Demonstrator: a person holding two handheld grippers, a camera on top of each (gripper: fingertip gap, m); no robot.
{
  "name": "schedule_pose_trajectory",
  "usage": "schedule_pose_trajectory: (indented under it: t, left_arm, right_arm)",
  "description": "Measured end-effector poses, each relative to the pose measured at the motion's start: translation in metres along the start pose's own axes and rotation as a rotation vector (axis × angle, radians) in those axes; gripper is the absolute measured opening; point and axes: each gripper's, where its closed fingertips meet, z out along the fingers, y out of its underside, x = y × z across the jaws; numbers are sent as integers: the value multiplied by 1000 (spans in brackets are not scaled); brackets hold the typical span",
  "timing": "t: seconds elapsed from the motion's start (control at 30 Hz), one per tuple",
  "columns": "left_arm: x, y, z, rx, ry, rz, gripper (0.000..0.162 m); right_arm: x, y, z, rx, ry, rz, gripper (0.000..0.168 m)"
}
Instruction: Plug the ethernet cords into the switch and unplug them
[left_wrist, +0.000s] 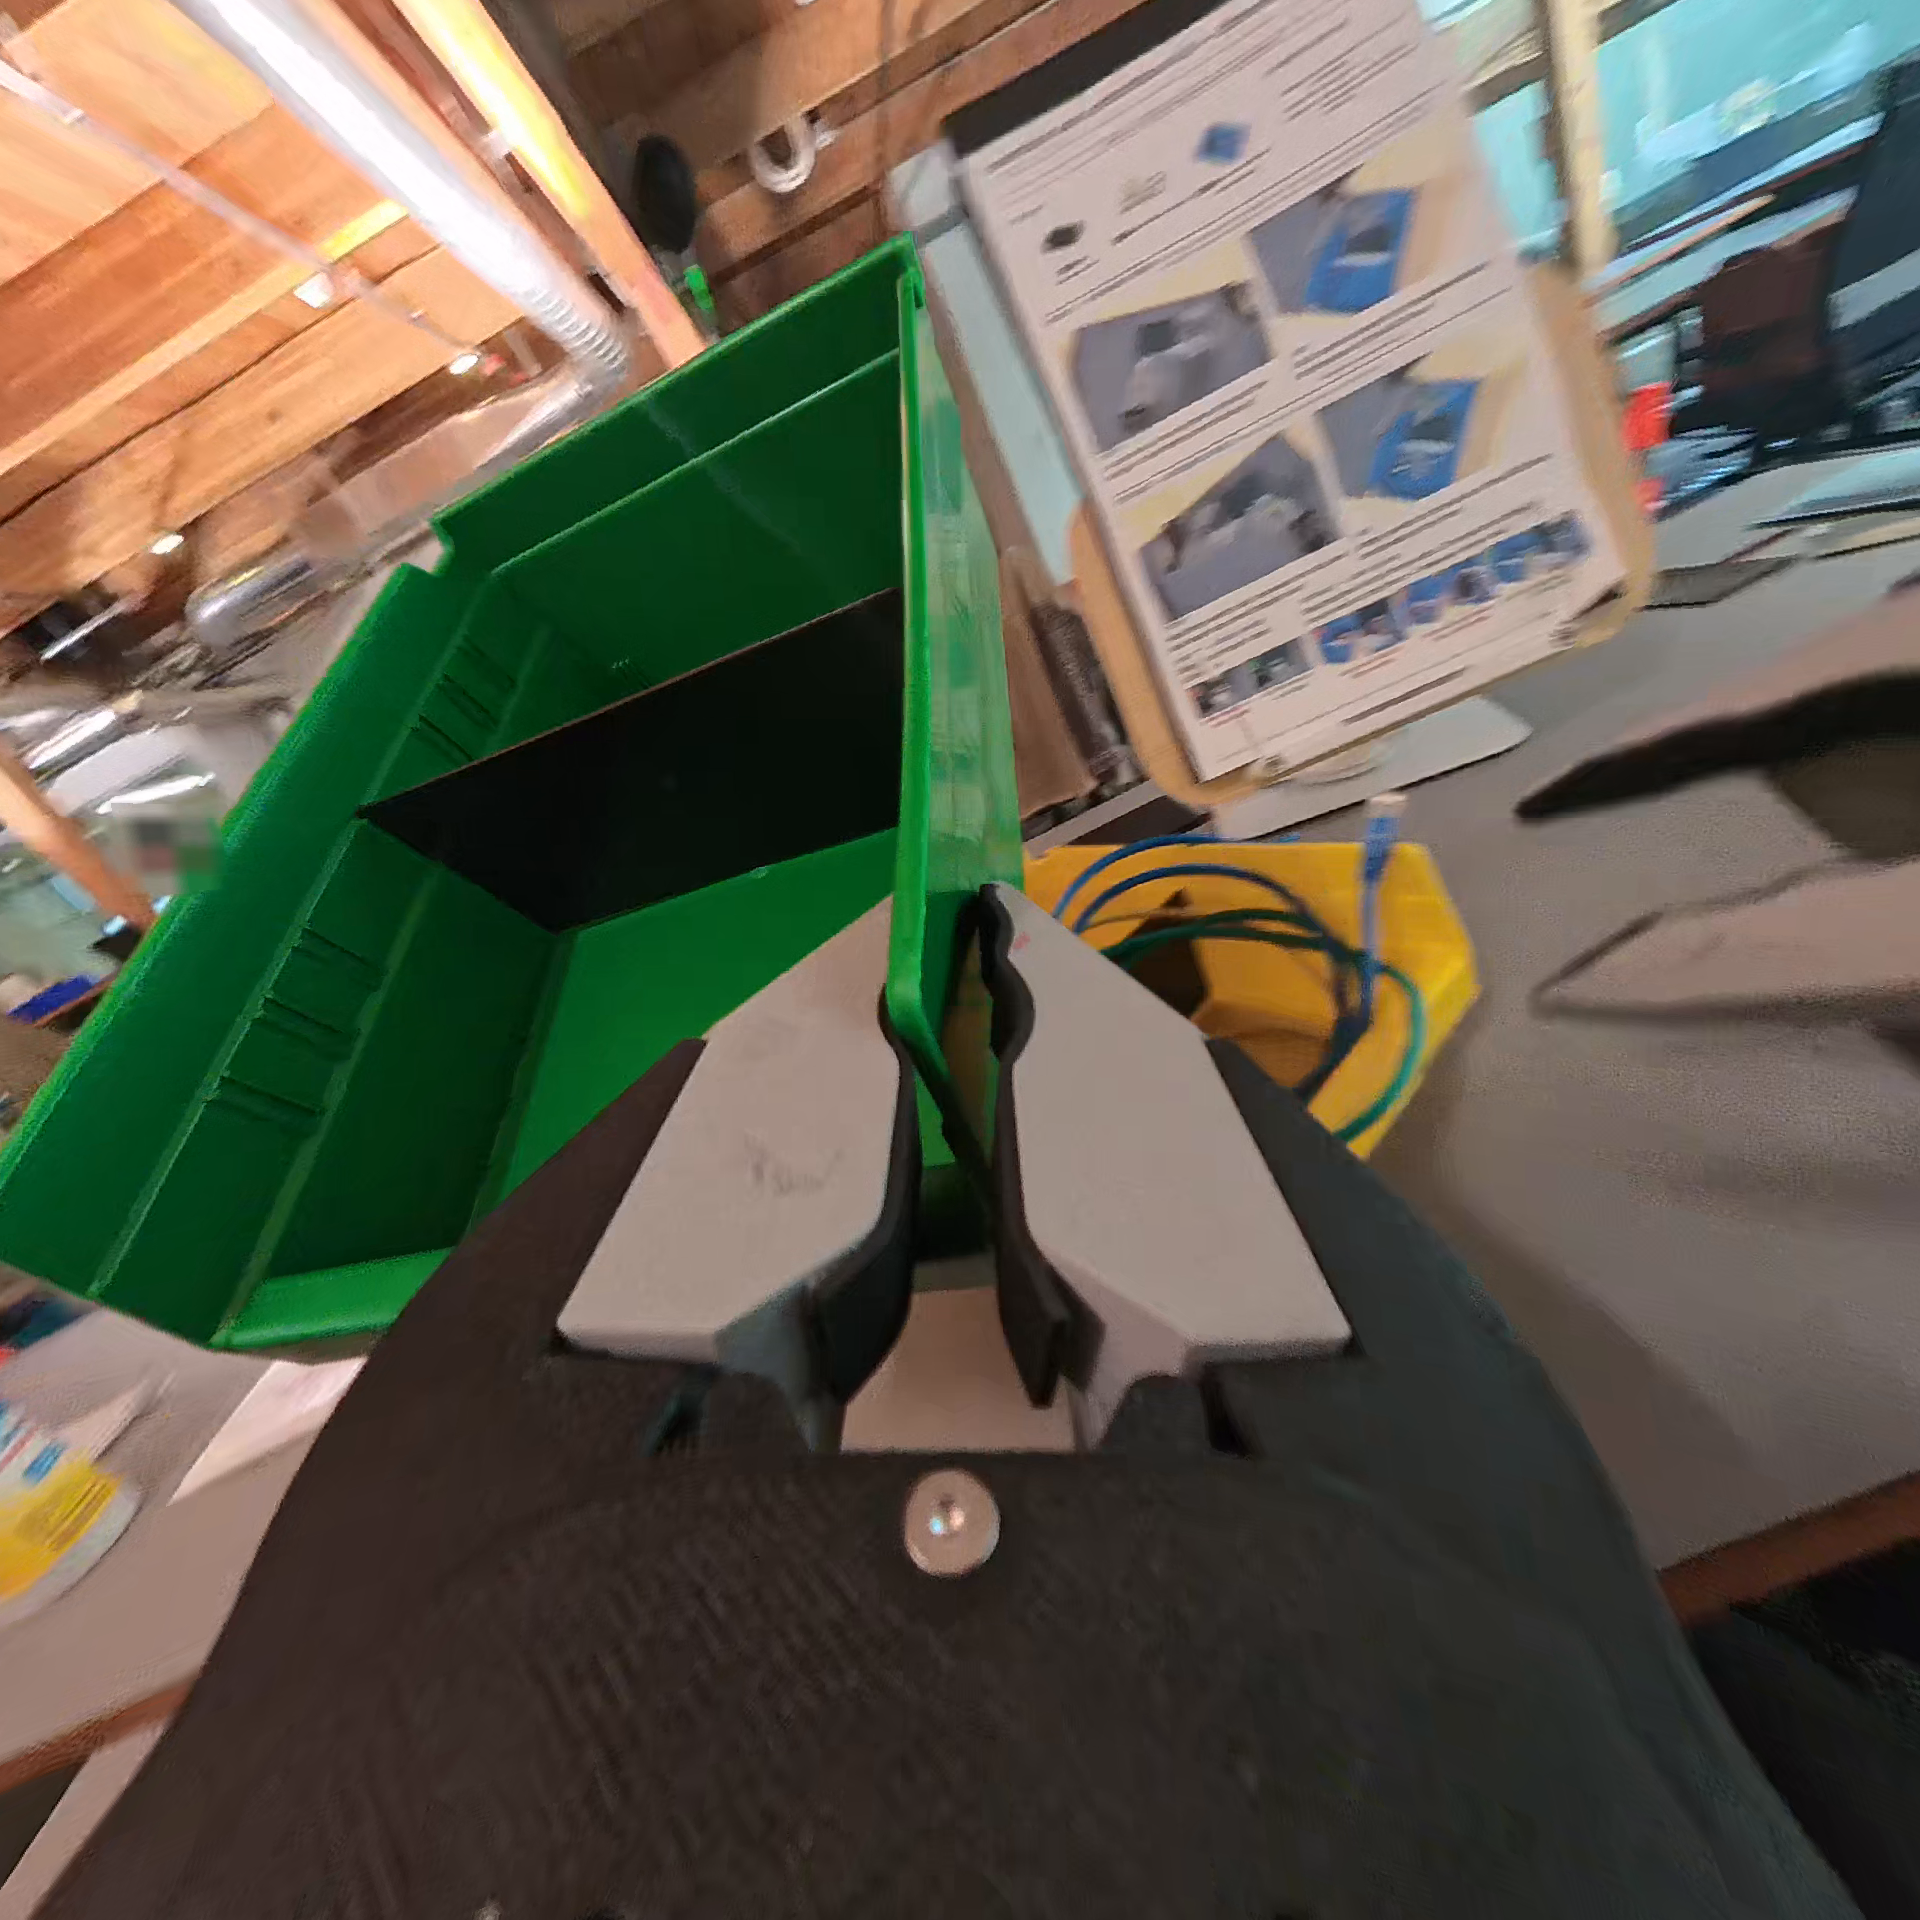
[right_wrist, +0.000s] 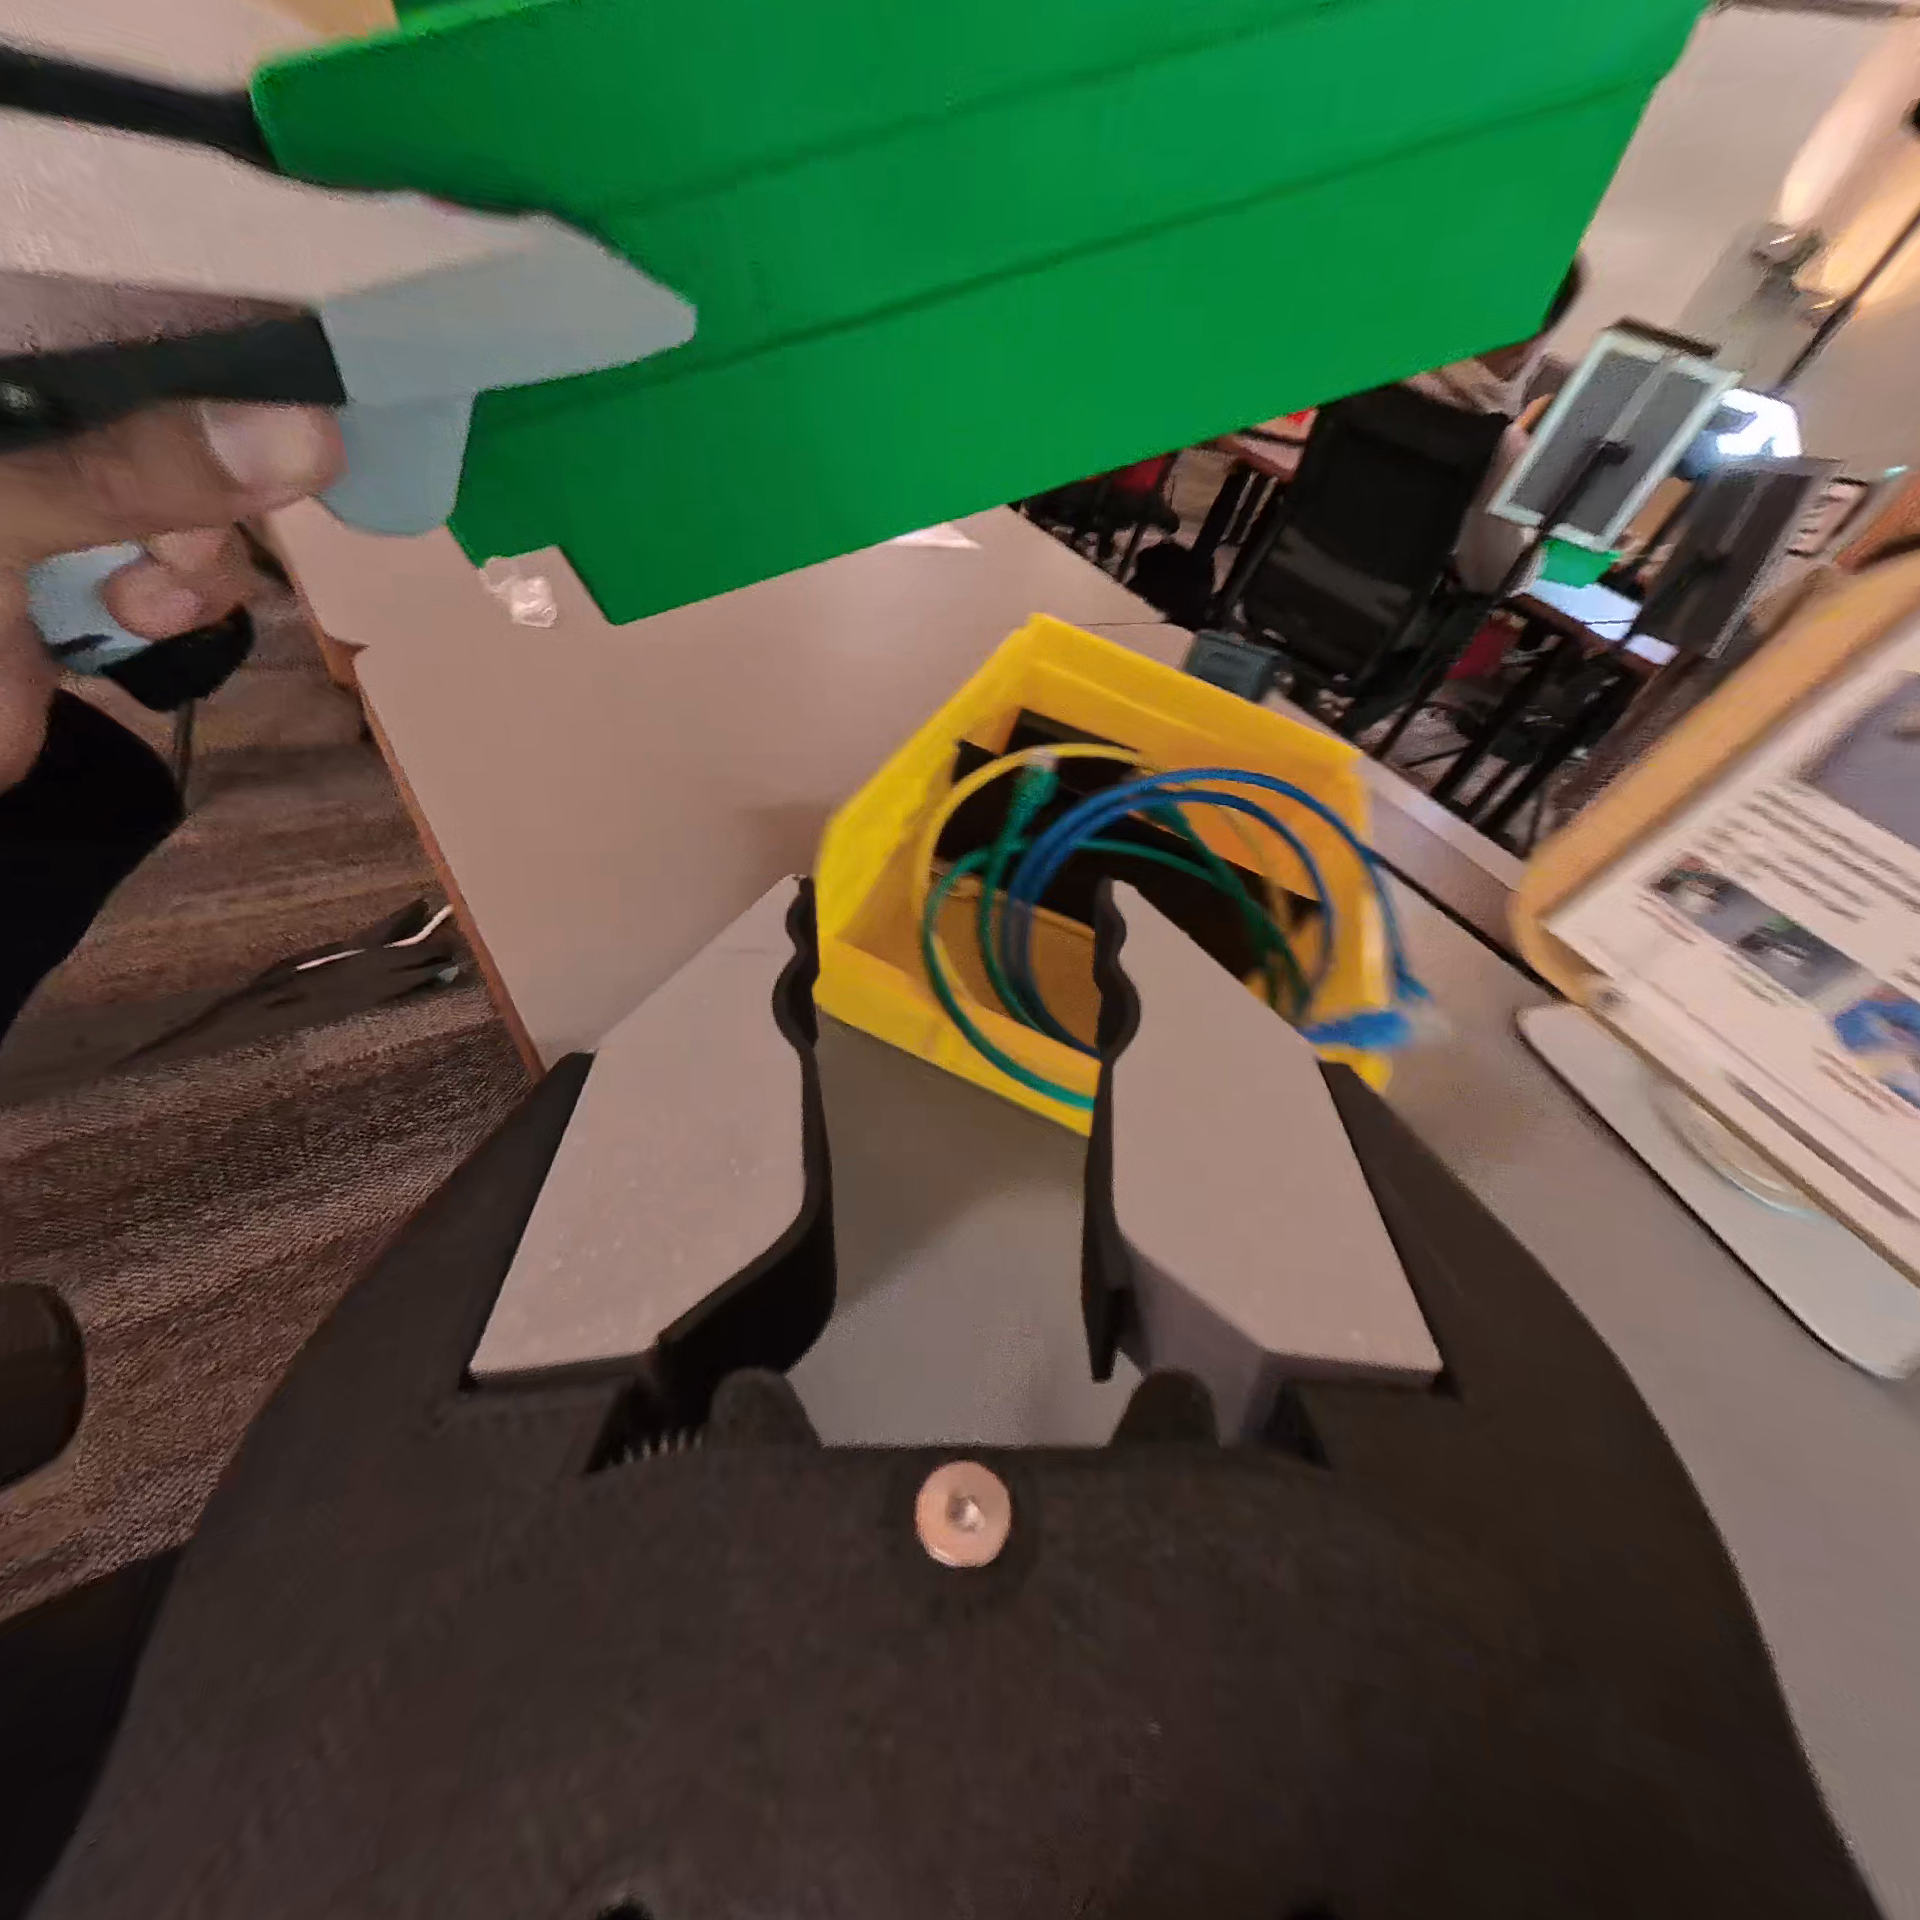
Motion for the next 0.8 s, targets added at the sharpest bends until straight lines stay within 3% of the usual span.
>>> schedule_pose_trajectory:
  t: [0.07, 0.2, 0.4, 0.5, 0.7, 0.8]
  left_arm:
    - [37, -19, 2, 44, 85, 20, 5]
    - [129, -51, 5, 126, 255, 96, 5]
    - [266, -73, 26, 138, 466, 151, 5]
    - [324, -70, 40, 101, 543, 167, 5]
    - [415, -41, 70, -29, 662, 174, 6]
    - [454, -10, 74, -216, 787, 146, 16]
  right_arm:
    - [34, 4, -50, 40, 45, 26, 40]
    - [109, 23, -142, 59, 157, 115, 36]
    - [202, 56, -242, 56, 359, 273, 32]
    - [220, 64, -261, 109, 373, 315, 32]
    - [237, 103, -253, -23, 398, 340, 43]
    - [238, 120, -245, -116, 418, 332, 47]
